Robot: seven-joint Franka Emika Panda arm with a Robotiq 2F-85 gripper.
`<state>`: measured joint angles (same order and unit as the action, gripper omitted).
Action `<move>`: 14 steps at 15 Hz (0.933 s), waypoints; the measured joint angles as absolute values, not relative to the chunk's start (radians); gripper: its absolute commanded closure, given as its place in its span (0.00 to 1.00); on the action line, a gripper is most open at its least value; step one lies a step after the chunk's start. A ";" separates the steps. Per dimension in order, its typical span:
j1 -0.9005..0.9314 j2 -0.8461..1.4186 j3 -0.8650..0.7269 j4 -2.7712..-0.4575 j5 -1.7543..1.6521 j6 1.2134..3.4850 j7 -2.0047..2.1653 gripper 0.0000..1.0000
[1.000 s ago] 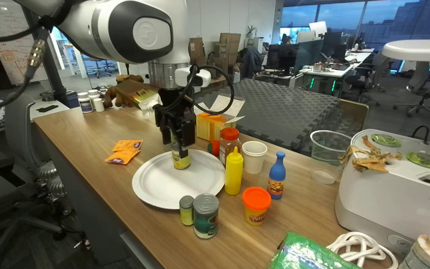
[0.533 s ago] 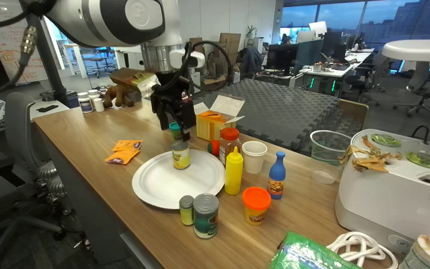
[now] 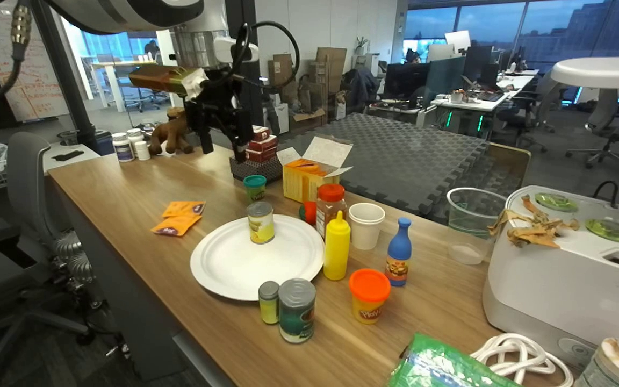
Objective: Put the containers and strawberry plush toy on the white plate
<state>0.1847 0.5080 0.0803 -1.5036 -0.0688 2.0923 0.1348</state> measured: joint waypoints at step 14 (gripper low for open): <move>0.204 0.739 0.085 -1.311 -0.095 2.066 0.022 0.00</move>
